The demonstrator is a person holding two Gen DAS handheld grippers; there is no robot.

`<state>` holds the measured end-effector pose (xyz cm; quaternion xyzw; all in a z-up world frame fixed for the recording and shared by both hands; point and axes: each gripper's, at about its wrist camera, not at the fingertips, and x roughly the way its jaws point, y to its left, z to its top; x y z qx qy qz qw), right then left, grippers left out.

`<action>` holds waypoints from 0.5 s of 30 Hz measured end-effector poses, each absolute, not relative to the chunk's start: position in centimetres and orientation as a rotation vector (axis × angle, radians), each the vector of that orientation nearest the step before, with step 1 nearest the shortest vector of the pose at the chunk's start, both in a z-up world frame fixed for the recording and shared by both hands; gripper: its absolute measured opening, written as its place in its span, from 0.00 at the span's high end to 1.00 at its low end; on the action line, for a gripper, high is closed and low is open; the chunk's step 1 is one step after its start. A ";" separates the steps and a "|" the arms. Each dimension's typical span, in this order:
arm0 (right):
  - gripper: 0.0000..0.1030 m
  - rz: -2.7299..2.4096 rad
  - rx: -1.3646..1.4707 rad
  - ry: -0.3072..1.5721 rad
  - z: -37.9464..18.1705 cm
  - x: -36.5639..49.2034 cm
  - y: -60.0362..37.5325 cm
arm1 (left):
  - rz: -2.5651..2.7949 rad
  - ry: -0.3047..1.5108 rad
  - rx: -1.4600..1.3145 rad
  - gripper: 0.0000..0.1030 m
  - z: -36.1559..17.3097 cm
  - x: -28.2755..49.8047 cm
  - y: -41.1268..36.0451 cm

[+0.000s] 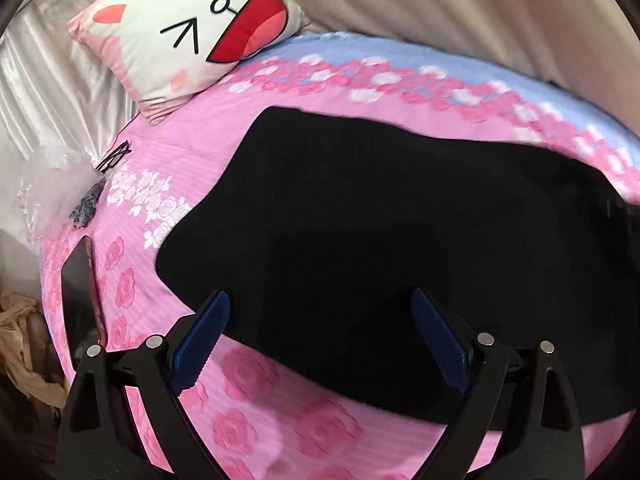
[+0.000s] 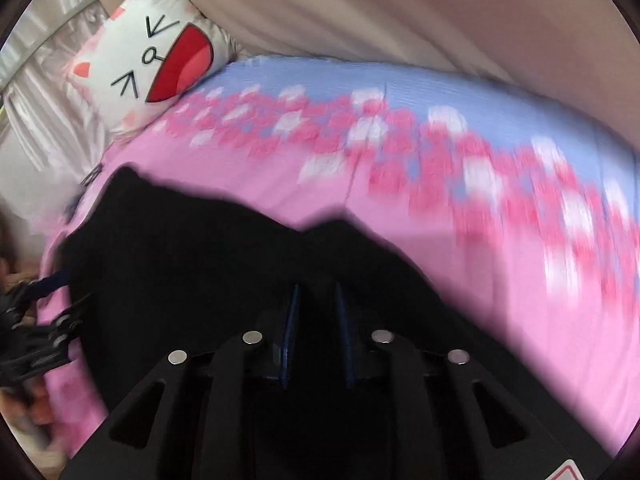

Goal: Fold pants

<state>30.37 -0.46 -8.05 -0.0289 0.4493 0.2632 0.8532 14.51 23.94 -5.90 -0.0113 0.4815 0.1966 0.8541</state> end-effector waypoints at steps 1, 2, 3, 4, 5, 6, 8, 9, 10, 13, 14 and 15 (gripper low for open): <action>0.92 0.527 -0.046 0.948 -8.1 32.0 -0.6 | 0.406 1.020 -0.025 0.12 -6.2 14.7 24.2; 0.92 0.511 0.029 0.978 -8.0 33.9 -1.2 | 0.396 1.018 -0.037 0.10 -6.3 15.0 24.5; 0.92 0.504 0.064 0.998 -8.0 34.5 -1.5 | 0.390 1.014 -0.037 0.08 -6.3 15.1 24.6; 0.92 0.491 0.089 1.003 -7.5 34.6 -1.6 | 0.392 1.009 -0.026 0.07 -6.4 15.4 24.7; 0.89 0.483 0.088 0.985 -6.9 34.0 -1.5 | 0.392 1.006 -0.013 0.04 -6.6 15.6 24.7; 0.85 0.503 0.084 0.941 -5.8 32.5 -1.5 | 0.387 1.006 -0.006 0.04 -6.6 15.7 24.8; 0.83 0.554 0.081 0.930 -5.2 30.2 -1.0 | 0.362 1.002 -0.012 0.04 -6.8 15.7 25.1; 0.83 0.574 0.017 0.955 -6.1 29.4 -0.1 | 0.353 1.002 -0.017 0.04 -6.9 15.7 25.3; 0.88 0.556 -0.047 0.989 -7.2 29.3 0.5 | 0.341 1.007 -0.022 0.04 -6.9 15.6 25.5; 0.83 0.516 0.020 0.973 -7.2 27.4 -1.9 | 0.325 1.015 -0.019 0.04 -6.6 15.4 25.9; 0.80 0.495 0.029 0.956 -6.8 26.6 -2.8 | 0.324 1.011 -0.010 0.05 -6.4 15.1 25.8; 0.80 0.480 0.045 0.914 -6.0 24.7 -4.8 | 0.324 0.998 0.017 0.05 -5.9 14.6 25.5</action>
